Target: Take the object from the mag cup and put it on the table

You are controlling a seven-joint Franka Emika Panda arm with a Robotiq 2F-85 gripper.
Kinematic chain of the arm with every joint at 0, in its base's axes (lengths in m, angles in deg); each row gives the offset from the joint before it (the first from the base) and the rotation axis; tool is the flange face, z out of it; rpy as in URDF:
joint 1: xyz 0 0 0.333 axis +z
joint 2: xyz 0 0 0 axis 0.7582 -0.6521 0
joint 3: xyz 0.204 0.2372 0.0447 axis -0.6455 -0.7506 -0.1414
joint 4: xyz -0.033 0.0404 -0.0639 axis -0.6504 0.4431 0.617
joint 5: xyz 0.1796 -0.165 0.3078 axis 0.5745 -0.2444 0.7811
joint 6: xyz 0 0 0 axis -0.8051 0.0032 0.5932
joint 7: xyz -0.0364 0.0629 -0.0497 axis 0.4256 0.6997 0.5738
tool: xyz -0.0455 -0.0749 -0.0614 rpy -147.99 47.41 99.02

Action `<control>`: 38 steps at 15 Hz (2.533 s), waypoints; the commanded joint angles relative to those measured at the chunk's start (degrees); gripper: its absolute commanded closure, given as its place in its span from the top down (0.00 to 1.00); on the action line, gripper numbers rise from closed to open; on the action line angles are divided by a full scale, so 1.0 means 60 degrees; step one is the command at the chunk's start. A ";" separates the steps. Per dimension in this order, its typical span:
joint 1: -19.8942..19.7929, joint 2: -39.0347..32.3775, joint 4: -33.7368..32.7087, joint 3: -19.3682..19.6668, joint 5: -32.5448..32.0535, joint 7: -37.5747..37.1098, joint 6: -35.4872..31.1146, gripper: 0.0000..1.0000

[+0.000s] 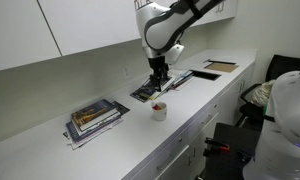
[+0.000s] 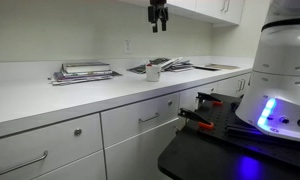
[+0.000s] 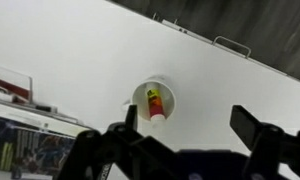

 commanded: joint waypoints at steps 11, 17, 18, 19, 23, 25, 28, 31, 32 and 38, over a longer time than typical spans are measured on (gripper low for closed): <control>0.0332 -0.2615 0.0530 0.1690 0.4106 0.7871 -0.3864 1.00; 0.0153 -0.2630 0.0554 0.1522 0.4219 0.8097 -0.3762 1.00; 0.0160 -0.2682 0.0528 0.1531 0.4453 0.8217 -0.3854 1.00; 0.0127 -0.2688 0.0578 0.1517 0.4413 0.8108 -0.4181 1.00; -0.0071 -0.2734 0.0535 0.1505 0.4489 0.8321 -0.4923 1.00; -0.0117 -0.2833 0.0480 0.1508 0.4717 0.8415 -0.5075 0.91; -0.0165 -0.3082 0.0414 0.1471 0.4984 0.8471 -0.5151 0.68; -0.0284 -0.3503 0.0322 0.1358 0.5007 0.8356 -0.5455 0.62; -0.0343 -0.3663 0.0276 0.1293 0.5055 0.8363 -0.5571 0.70; -0.0450 -0.4557 -0.0052 0.1065 0.5291 0.8541 -0.6202 0.75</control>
